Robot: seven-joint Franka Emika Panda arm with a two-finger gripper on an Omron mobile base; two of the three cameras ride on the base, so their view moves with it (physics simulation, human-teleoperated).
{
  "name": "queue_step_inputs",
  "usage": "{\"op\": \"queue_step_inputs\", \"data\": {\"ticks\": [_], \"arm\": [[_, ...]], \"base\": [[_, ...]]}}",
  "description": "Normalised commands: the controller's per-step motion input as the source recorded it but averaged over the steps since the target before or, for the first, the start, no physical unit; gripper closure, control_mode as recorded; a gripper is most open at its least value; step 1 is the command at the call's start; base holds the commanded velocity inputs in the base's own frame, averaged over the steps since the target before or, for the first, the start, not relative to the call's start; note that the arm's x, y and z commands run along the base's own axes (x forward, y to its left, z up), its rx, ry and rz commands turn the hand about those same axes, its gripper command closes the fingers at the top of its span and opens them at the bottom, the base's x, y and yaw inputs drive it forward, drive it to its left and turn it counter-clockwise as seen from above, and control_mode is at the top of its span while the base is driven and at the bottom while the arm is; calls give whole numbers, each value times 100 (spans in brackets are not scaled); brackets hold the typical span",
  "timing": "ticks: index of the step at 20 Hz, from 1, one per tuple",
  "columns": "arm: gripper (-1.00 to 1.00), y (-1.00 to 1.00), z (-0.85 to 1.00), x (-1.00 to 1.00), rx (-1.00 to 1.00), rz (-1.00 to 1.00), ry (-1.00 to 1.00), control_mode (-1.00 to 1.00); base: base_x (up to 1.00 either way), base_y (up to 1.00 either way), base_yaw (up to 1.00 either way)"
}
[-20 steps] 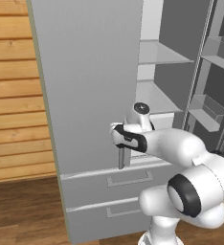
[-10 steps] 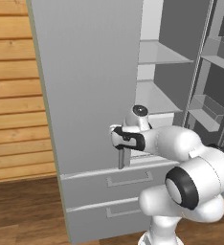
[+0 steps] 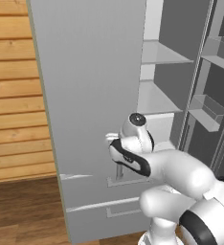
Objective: Take the strawberry from the fridge and place it on top of the pancake, located on the dining counter.
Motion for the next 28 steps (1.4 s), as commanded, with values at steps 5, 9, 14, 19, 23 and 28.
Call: {"op": "queue_step_inputs", "data": {"ticks": [5, 9, 14, 19, 23, 28], "arm": [[100, 56, 0, -53, -1, 0, -1, -100], [100, 62, 0, -38, 0, 0, 0, -100], [100, 61, 0, -24, 0, 0, 0, -100], [-100, 36, 7, -19, 0, -1, 0, -100], [-100, -4, 49, -36, 1, 0, 0, -100], [-100, -18, 77, -45, 1, 0, -1, -100]], "base": [[0, 0, 0], [0, 0, 0], [0, 0, 0], [0, 0, 0], [0, 0, 0], [0, 0, 0]]}}
